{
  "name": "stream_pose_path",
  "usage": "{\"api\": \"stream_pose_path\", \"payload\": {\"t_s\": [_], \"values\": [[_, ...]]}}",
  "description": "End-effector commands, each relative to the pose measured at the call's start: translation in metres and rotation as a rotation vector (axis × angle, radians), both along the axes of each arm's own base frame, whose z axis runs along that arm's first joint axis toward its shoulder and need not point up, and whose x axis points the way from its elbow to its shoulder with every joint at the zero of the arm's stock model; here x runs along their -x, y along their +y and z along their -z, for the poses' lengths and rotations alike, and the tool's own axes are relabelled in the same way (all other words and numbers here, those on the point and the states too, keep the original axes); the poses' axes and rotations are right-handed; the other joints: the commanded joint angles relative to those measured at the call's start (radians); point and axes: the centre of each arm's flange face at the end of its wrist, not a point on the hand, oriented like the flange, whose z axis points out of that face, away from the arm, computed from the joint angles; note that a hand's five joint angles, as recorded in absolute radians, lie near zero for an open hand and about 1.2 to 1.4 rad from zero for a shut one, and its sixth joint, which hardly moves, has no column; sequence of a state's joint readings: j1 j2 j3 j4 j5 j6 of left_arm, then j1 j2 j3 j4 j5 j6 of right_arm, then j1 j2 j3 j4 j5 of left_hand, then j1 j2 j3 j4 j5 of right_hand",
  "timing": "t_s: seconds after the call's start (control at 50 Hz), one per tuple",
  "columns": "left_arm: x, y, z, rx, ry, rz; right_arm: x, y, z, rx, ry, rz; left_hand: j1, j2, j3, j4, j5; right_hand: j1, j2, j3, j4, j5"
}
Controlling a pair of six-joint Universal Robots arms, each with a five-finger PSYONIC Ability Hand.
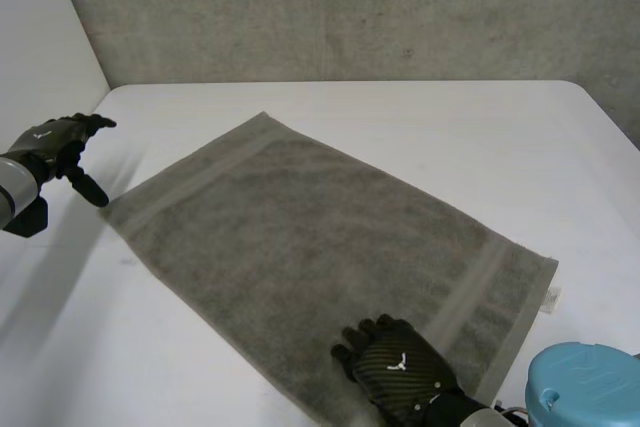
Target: Fold the towel.
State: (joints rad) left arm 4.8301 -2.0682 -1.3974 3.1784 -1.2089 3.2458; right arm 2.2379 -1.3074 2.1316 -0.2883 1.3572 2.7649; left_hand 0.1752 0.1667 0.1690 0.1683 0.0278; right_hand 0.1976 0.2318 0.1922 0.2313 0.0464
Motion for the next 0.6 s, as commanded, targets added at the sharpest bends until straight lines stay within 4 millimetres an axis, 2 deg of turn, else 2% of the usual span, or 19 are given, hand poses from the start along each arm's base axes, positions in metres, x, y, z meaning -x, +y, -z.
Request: {"api": "stream_pose_path", "payload": {"t_s": [0.02,0.18,0.24,0.28,0.3,0.32,0.34,0.38,0.4,0.44,0.5,0.6], "values": [[-0.001,0.000,0.000,0.000,0.000,-0.002,0.000,-0.002,0.000,0.029,0.005,-0.008,0.003,0.012,0.009,0.010,-0.024,-0.023,-0.057,-0.018,-0.057,-0.046],[-0.001,0.000,0.000,-0.002,0.001,-0.004,-0.001,-0.009,-0.002,0.079,-0.006,0.020,0.003,0.012,0.009,0.010,-0.024,-0.022,-0.056,-0.016,-0.055,-0.045],[-0.001,0.000,0.000,-0.001,0.000,-0.003,-0.002,-0.012,-0.004,0.102,-0.003,0.029,0.003,0.012,0.009,0.010,-0.024,0.052,0.018,0.057,0.018,0.028],[-0.001,0.000,0.000,-0.002,0.001,-0.004,-0.001,-0.019,-0.006,0.137,0.003,0.049,0.003,0.012,0.009,0.010,-0.024,0.204,0.169,0.209,0.170,0.180],[-0.001,0.000,0.000,-0.001,0.000,-0.003,-0.001,-0.019,-0.006,0.137,0.003,0.049,0.003,0.012,0.009,0.010,-0.024,0.204,0.170,0.210,0.171,0.181],[-0.001,0.000,0.000,-0.001,0.000,-0.003,0.001,-0.025,-0.007,0.156,0.005,0.073,0.003,0.012,0.009,0.010,-0.024,0.327,0.292,0.332,0.293,0.303],[-0.001,0.000,0.000,-0.001,0.000,-0.003,0.001,-0.025,-0.007,0.157,0.005,0.074,0.003,0.012,0.009,0.010,-0.024,0.328,0.294,0.333,0.294,0.304],[-0.001,0.002,0.002,-0.010,0.002,-0.002,0.005,-0.039,-0.011,0.195,0.006,0.119,0.003,0.012,0.009,0.010,-0.024,0.777,0.743,0.783,0.744,0.754],[-0.001,0.002,0.002,-0.010,0.002,-0.002,0.006,-0.039,-0.011,0.196,0.006,0.120,0.003,0.012,0.009,0.010,-0.024,0.780,0.746,0.785,0.746,0.757],[-0.001,0.003,0.004,-0.016,0.003,0.000,0.010,-0.054,-0.022,0.237,-0.011,0.170,0.006,0.015,0.012,0.013,-0.021,1.197,1.162,1.202,1.163,1.173],[0.000,0.004,0.005,-0.022,0.003,0.003,0.014,-0.062,-0.028,0.255,-0.021,0.197,0.009,0.017,0.015,0.016,-0.018,1.199,1.164,1.204,1.165,1.175],[0.004,0.009,0.010,-0.039,0.002,0.018,0.030,-0.096,-0.052,0.335,-0.061,0.305,0.015,0.023,0.021,0.022,-0.012,1.199,1.164,1.204,1.165,1.175]]}}
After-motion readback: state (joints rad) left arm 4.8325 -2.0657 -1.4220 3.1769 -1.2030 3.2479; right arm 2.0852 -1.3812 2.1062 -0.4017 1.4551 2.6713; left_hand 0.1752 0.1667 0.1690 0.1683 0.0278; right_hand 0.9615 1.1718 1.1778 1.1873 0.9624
